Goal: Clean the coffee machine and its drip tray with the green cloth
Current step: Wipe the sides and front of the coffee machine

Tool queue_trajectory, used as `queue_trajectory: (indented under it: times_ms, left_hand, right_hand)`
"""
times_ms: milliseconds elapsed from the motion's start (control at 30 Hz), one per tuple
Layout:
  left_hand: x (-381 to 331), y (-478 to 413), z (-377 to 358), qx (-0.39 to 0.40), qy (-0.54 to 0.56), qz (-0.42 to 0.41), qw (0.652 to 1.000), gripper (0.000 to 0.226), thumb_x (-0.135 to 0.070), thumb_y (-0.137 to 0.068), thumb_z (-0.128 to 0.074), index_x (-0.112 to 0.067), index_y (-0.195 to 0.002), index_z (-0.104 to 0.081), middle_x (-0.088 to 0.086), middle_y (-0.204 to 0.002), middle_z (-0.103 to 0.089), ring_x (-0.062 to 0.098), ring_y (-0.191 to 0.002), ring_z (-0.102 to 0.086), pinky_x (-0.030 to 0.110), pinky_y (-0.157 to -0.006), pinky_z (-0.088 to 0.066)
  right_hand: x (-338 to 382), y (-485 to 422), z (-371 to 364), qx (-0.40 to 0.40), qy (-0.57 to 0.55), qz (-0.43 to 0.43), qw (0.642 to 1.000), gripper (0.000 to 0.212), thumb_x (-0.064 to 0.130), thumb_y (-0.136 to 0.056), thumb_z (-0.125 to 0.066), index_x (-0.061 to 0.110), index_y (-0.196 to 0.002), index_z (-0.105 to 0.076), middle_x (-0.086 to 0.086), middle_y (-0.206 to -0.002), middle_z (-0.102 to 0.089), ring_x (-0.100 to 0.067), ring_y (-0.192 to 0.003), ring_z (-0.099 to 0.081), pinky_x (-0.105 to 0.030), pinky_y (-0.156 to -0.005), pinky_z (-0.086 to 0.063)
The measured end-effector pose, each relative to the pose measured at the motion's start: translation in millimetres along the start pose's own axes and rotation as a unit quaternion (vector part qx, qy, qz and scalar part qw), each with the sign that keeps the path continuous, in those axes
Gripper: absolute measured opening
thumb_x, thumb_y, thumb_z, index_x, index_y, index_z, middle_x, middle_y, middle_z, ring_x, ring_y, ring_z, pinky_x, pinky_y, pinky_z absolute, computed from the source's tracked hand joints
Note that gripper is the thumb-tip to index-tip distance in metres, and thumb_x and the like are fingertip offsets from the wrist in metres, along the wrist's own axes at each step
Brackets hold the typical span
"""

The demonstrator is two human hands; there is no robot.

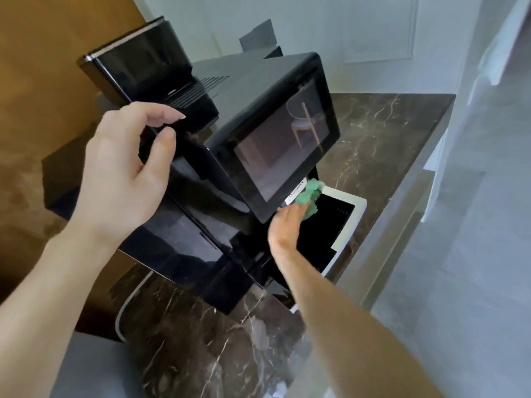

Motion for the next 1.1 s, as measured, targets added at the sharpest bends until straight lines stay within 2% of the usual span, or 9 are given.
queue_trajectory:
  times_ms: [67, 200, 333, 400, 500, 700, 833, 933, 1100]
  left_hand:
    - [0, -6, -3, 0.008, 0.007, 0.010, 1.000, 0.025, -0.018, -0.108, -0.047, -0.018, -0.128, -0.063, -0.005, -0.125, -0.066, 0.006, -0.122, -0.058, 0.030, -0.096, -0.051]
    - [4, -13, -6, -0.002, 0.019, 0.039, 0.999, 0.025, -0.020, -0.107, -0.047, -0.018, -0.123, -0.066, -0.004, -0.120, -0.071, 0.008, -0.116, -0.064, 0.026, -0.102, -0.051]
    - [10, -16, -9, -0.013, 0.033, 0.071, 0.997, 0.025, -0.022, -0.105, -0.047, -0.017, -0.118, -0.068, -0.002, -0.117, -0.073, 0.010, -0.114, -0.067, 0.037, -0.104, -0.053]
    - [12, -18, -9, -0.016, 0.057, 0.099, 0.993, 0.028, -0.025, -0.103, -0.046, -0.016, -0.118, -0.068, -0.001, -0.114, -0.074, 0.010, -0.113, -0.069, 0.039, -0.105, -0.053]
    - [11, -14, -10, -0.032, 0.050, 0.122, 0.991, 0.028, -0.029, -0.105, -0.045, -0.018, -0.118, -0.067, -0.002, -0.115, -0.074, 0.007, -0.112, -0.068, 0.032, -0.104, -0.052]
    - [2, -8, -15, -0.041, 0.047, 0.075, 0.995, 0.033, -0.042, -0.111, -0.033, -0.030, -0.121, -0.062, 0.002, -0.120, -0.071, 0.019, -0.115, -0.065, 0.047, -0.099, -0.053]
    - [-5, -2, -11, -0.021, 0.071, 0.061, 0.995, 0.044, -0.046, -0.109, -0.029, -0.022, -0.127, -0.062, 0.003, -0.125, -0.070, 0.015, -0.122, -0.063, 0.029, -0.106, -0.047]
    - [-7, 4, -6, -0.005, 0.065, 0.035, 0.997, 0.047, -0.041, -0.110, -0.028, -0.016, -0.127, -0.064, 0.004, -0.126, -0.069, 0.014, -0.124, -0.061, 0.016, -0.104, -0.041]
    - [2, 1, -7, 0.000, 0.094, 0.033, 0.995, 0.053, -0.050, -0.111, -0.026, -0.017, -0.123, -0.067, 0.000, -0.122, -0.070, 0.015, -0.121, -0.062, 0.041, -0.106, -0.048]
  right_hand:
    - [2, -50, 14, 0.046, 0.019, 0.001, 0.999, 0.051, 0.011, -0.107, -0.031, 0.009, -0.157, -0.024, -0.008, -0.168, -0.011, -0.023, -0.156, -0.011, -0.041, -0.129, -0.007]
    - [9, -112, 28, 0.091, 0.055, -0.063, 0.992, 0.052, 0.045, -0.095, -0.029, 0.010, -0.127, -0.050, -0.014, -0.142, -0.047, -0.032, -0.137, -0.042, -0.051, -0.119, -0.029]
    - [16, -64, 24, 0.088, 0.031, -0.026, 0.995, 0.044, 0.032, -0.106, -0.038, 0.012, -0.145, -0.039, -0.002, -0.157, -0.028, -0.020, -0.150, -0.020, -0.047, -0.128, -0.013]
    - [11, -27, 21, 0.070, 0.031, -0.018, 0.997, 0.048, 0.019, -0.110, -0.036, 0.012, -0.156, -0.028, -0.007, -0.169, -0.012, -0.018, -0.157, -0.004, -0.041, -0.129, -0.005]
    - [5, 40, 5, 0.078, -0.009, -0.062, 0.995, 0.056, 0.024, -0.110, -0.030, 0.005, -0.161, -0.017, -0.015, -0.171, -0.004, -0.022, -0.158, -0.001, -0.037, -0.129, -0.003]
    - [-16, 167, -39, 0.092, 0.022, -0.048, 0.994, 0.042, 0.022, -0.110, -0.034, 0.003, -0.147, -0.038, -0.009, -0.170, 0.004, -0.020, -0.159, 0.000, -0.001, -0.113, 0.000]
    - [-20, 170, -52, 0.055, 0.045, -0.024, 0.997, 0.036, 0.023, -0.110, -0.033, -0.002, -0.130, -0.051, -0.004, -0.167, 0.012, -0.013, -0.157, 0.014, -0.011, -0.121, 0.003]
    - [-22, 155, -49, 0.026, -0.002, -0.034, 0.999, 0.038, 0.023, -0.111, -0.034, 0.001, -0.138, -0.048, -0.006, -0.172, -0.003, -0.010, -0.158, 0.005, -0.018, -0.125, -0.002]
    - [-13, 68, -18, 0.024, 0.008, -0.041, 0.999, 0.048, 0.022, -0.111, -0.031, 0.003, -0.154, -0.029, -0.004, -0.171, 0.004, -0.014, -0.157, 0.010, -0.039, -0.129, -0.001]
Point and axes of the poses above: each hand's wrist, its own y-axis away from the middle knuckle, its own z-axis out of the back of the hand, x = y × z, the point moved 6 cm from there along -y, towards the middle knuckle
